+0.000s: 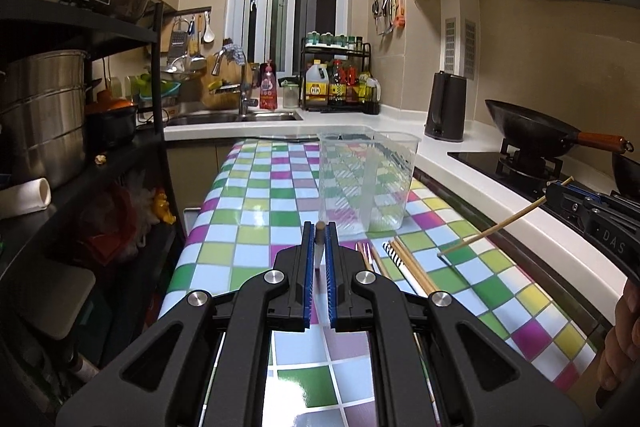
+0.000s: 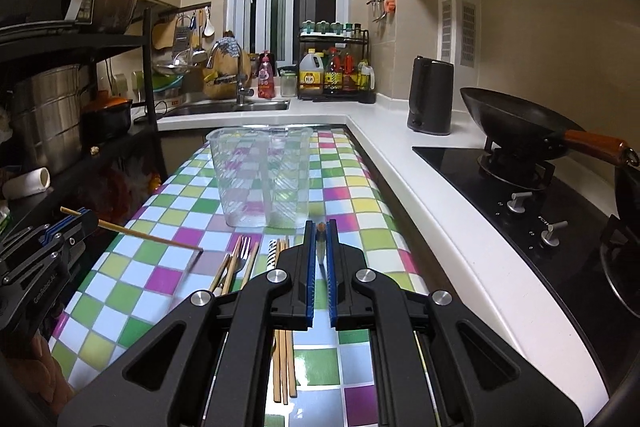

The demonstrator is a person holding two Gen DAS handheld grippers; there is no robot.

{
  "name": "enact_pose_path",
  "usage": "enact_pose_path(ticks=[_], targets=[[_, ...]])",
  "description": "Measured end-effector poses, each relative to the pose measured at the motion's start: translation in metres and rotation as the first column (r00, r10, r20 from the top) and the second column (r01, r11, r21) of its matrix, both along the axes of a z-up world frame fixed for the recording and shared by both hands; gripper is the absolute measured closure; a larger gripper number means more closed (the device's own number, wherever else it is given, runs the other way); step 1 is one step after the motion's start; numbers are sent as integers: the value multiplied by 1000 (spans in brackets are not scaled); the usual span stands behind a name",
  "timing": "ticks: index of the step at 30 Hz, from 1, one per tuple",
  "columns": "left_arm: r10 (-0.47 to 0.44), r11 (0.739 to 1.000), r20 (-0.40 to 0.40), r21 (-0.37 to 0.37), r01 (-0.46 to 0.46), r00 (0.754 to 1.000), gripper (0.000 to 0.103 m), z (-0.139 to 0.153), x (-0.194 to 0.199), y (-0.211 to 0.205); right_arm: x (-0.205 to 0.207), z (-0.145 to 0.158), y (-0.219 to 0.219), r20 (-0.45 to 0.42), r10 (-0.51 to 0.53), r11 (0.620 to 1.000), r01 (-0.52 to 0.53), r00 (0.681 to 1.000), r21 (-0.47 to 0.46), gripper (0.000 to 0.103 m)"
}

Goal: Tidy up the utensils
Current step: 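Lift both held chopsticks and carry them over the clear plastic container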

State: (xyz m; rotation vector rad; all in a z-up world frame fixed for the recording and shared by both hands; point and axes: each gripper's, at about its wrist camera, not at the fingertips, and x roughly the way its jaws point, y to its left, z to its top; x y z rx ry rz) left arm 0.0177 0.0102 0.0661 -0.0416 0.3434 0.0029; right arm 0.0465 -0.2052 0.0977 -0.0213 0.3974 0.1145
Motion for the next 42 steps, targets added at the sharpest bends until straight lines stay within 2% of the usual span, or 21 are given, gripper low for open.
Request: enact_pose_path(ticks=[6,13,17,20,24,30,32,36,42], targets=[[-22,1000,-3,-2,22,1000,97,23,8,5,7,22,-2,11,21,1000,-21,1000,9,98],[-104,990,-95,-105,94,990,98,61,40,25,36,63,-2,-36,93,994,-91,995,58,98],[-161,977,-123,-159,141,979,98,94,65,35,53,97,0,-21,128,989,-126,992,77,98],[-179,974,-114,-164,159,977,98,117,81,37,69,123,-1,5,138,984,-138,990,112,98],[-194,970,-73,-166,180,978,98,152,106,37,93,162,5,75,135,983,-143,988,112,98],[-160,974,5,-159,159,987,98,193,152,35,137,198,12,137,141,979,-159,980,130,98],[-152,976,28,-157,154,988,98,198,164,35,153,200,15,143,139,977,-159,980,143,98],[-140,976,41,-164,145,989,98,194,189,33,181,183,23,109,147,975,-163,983,150,98],[-142,977,-45,-170,132,989,98,146,230,20,212,137,30,5,156,974,-155,988,162,98]])
